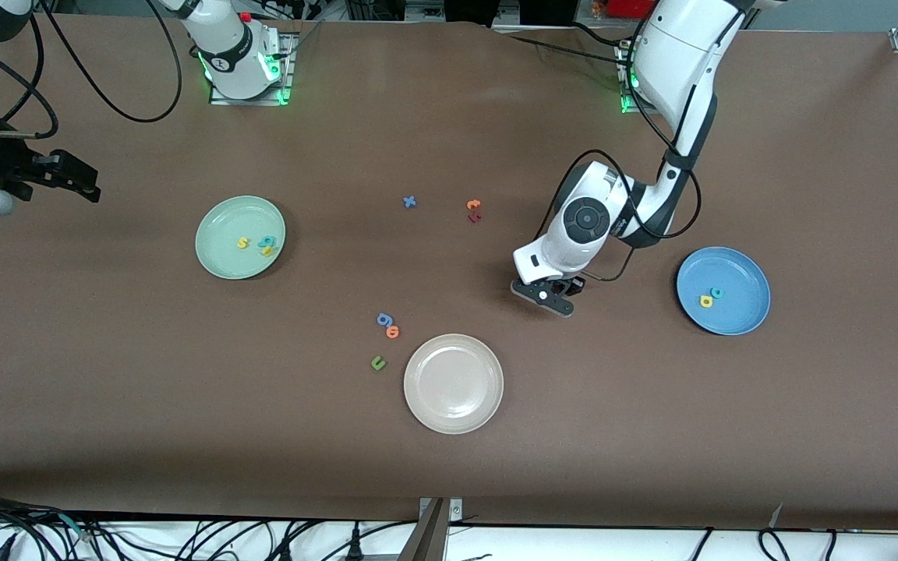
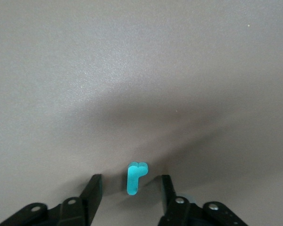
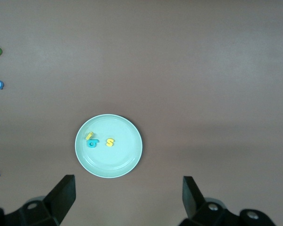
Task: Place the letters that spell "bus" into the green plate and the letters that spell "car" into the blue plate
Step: 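Close the left gripper on the teal r and lift it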
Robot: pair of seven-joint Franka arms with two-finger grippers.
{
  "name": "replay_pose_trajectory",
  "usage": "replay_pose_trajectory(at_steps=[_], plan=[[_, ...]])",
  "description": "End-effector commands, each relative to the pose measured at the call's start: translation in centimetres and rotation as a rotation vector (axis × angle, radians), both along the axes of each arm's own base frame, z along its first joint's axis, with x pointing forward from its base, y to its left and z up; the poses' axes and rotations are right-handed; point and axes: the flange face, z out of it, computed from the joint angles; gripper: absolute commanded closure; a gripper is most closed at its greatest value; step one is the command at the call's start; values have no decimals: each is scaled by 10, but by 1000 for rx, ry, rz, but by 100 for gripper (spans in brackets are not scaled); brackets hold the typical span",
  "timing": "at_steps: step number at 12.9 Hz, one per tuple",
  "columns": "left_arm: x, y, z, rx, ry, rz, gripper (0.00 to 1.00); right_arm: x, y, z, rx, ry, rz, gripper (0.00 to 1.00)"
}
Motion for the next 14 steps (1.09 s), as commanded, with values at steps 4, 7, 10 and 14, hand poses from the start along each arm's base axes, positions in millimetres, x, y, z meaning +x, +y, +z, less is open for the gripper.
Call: replay_pose_trajectory(at_steps=[4, 7, 10, 14], plan=[[2, -4, -1, 7, -29, -12, 58, -1, -1, 4, 3, -4, -12, 0], [2, -3, -6, 10, -22, -9, 70, -1, -1, 4, 3, -4, -12, 0], [6, -3, -3, -6, -53, -6, 76, -1, -1, 3, 3, -1, -12, 0], [7, -3, -2, -11, -61, -11, 88, -1, 0, 3, 3, -3, -11, 0]])
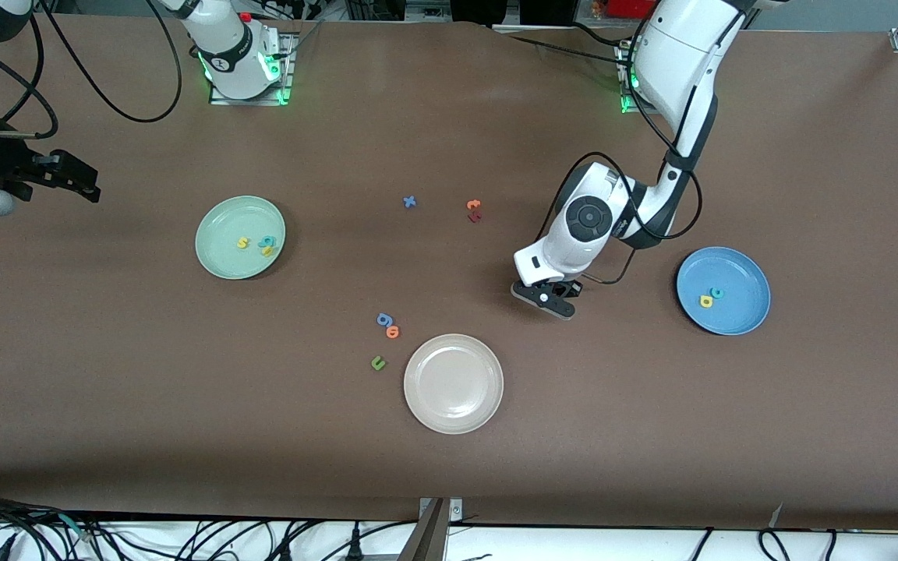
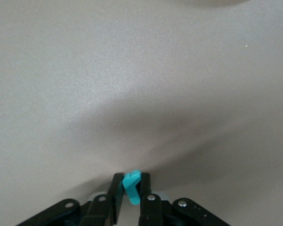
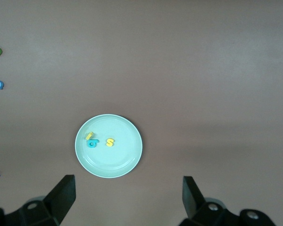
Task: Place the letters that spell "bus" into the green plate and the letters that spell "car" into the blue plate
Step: 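Close the left gripper on the teal r and lift it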
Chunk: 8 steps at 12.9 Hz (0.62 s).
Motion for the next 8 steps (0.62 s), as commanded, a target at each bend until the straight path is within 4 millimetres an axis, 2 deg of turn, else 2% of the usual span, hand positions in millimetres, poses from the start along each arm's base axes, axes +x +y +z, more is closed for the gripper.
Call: replay_pose_trajectory(at_steps=[1, 5, 6, 8], plan=[[3, -2, -3, 4, -23, -14, 92, -1, -1, 3, 3, -3, -12, 0], [4, 1, -3, 5, -22, -14, 99, -1, 0, 3, 3, -3, -11, 0], [7, 5, -2, 8, -26, -24, 100, -1, 0, 4, 2, -4, -10, 0], [20, 31, 4, 3, -32, -60, 100, -1, 0, 4, 2, -3, -9, 0]])
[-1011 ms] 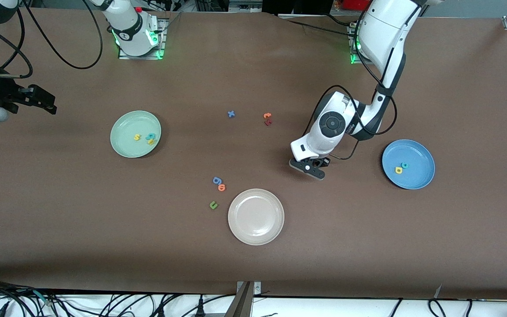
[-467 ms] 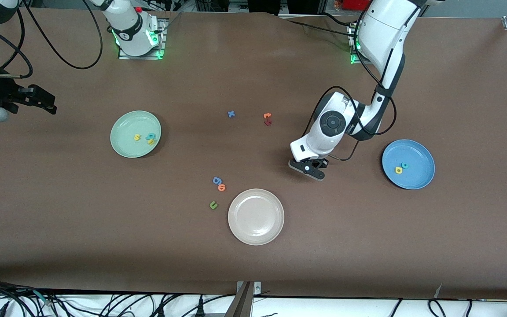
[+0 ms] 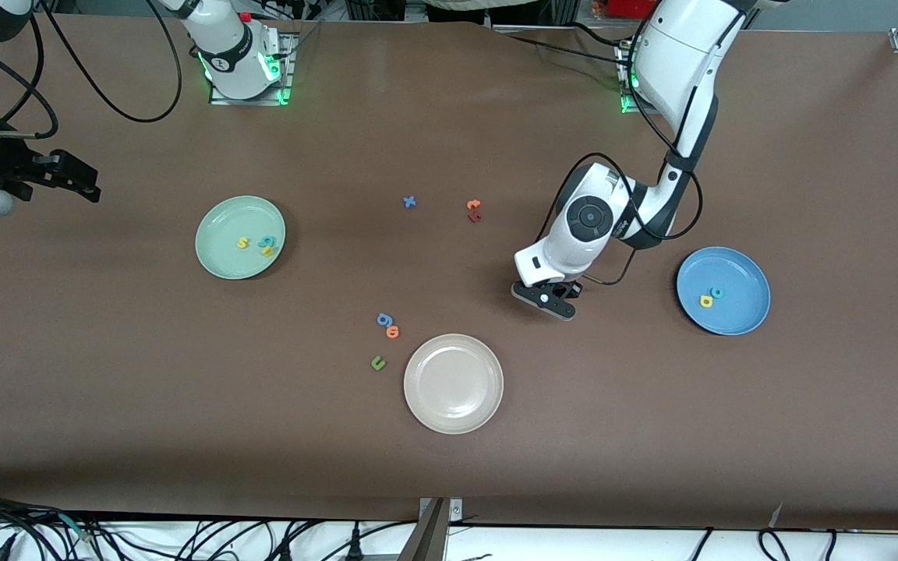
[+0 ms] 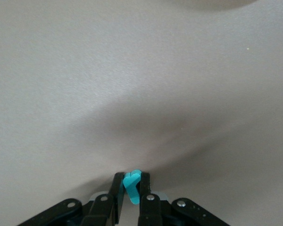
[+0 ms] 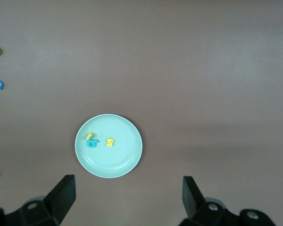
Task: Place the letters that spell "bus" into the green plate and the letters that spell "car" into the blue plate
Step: 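Close the left gripper on the teal r and lift it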
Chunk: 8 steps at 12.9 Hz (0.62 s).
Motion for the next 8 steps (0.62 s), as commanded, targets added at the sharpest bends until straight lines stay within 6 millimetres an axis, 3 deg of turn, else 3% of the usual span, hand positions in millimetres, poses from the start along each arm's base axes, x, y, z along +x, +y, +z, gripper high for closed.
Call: replay_pose_trajectory(at_steps=[1, 4, 8], plan=[[25, 43, 15, 4, -30, -50, 100, -2, 0, 4, 2, -4, -10, 0], [49, 113, 37, 17, -1, -136, 100, -2, 0, 4, 3, -4, -11, 0], [72, 241, 42, -20, 24, -230, 100, -6, 0, 6, 5, 13, -13, 0]])
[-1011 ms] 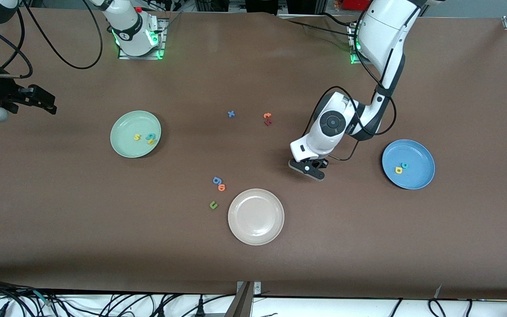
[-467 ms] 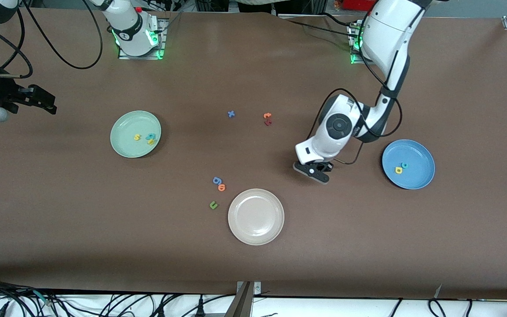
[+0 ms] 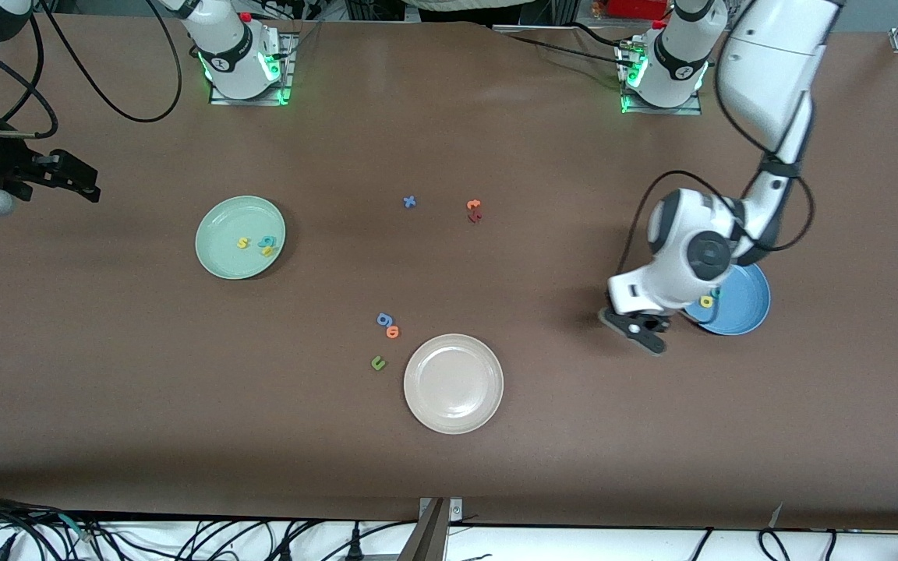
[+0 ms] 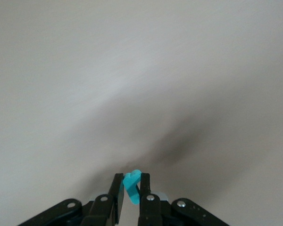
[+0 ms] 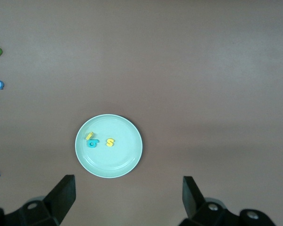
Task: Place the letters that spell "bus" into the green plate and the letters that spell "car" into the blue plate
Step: 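Lower the teal r onto the blue plate and open the left gripper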
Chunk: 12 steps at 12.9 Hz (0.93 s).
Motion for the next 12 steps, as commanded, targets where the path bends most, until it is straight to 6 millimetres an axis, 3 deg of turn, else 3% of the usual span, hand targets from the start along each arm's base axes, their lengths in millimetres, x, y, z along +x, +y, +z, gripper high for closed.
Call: replay_pose_trajectory(at_steps=[1, 3, 7, 9, 12], plan=[[2, 72, 7, -23, 27, -68, 100, -6, 0, 7, 4, 10, -12, 0], [2, 120, 9, -11, 34, -97, 100, -6, 0, 7, 6, 10, -12, 0], [-5, 164, 9, 12, 53, -132, 99, -6, 1, 7, 15, 12, -11, 0], [-17, 169, -4, 10, 94, -72, 87, -6, 1, 7, 15, 10, -13, 0], [-25, 167, -12, 13, 140, 86, 56, -6, 1, 7, 17, 12, -13, 0]])
